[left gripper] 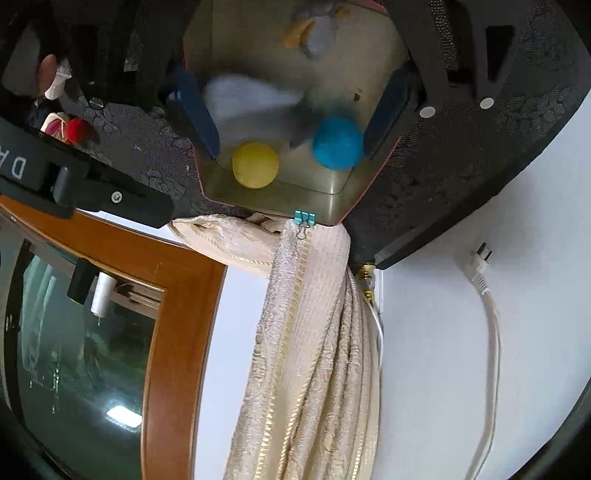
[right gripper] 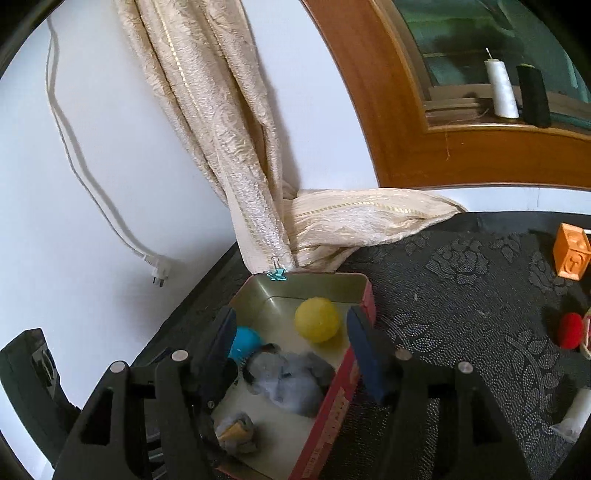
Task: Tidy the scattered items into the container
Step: 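Grasp the white paper roll with the left tool while the right tool grasps the pink leopard plush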
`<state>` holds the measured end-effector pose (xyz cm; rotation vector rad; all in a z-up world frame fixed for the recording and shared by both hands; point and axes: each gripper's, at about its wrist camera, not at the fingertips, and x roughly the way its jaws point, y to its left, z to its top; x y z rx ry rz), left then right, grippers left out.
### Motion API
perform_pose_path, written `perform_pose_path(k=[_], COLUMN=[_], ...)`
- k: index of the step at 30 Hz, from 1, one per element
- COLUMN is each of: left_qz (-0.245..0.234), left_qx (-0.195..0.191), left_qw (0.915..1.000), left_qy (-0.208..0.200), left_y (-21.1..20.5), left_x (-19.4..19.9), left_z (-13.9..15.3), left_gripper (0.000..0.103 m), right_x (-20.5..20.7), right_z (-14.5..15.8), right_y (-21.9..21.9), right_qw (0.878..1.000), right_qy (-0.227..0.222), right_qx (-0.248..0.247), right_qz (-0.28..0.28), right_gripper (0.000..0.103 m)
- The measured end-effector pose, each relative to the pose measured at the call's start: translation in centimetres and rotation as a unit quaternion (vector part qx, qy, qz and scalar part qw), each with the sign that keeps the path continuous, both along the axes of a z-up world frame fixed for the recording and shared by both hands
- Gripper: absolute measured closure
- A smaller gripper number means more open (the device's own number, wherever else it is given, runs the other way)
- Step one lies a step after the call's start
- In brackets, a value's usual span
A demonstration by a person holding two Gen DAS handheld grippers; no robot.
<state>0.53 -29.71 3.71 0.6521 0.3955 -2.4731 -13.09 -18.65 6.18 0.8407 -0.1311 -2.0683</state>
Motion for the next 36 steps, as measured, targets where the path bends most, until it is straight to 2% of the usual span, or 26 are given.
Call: perform_pose_path(k=[21,36], left_qz=[-0.008,-0.017], left_qx=[-0.007,-0.018], left_qw=[0.9999,0.9990], left_qy=[-0.013,-0.037], left_y=[0.5,2.2], left_x=[-0.6,-1.5], left_z=[-0.3,-0.6], left_gripper=[0.021,0.021], right_x=[-1.0,-2.1], right_z=[-0.7,-1.6], right_y=[2.9,10.4], right_qw=[0.999,0.991], right_qy=[-0.021,-0.044], right_qx=[-0.002,-0.001], right_qz=[-0.043,-0.127], right_gripper=[0.037,0.037])
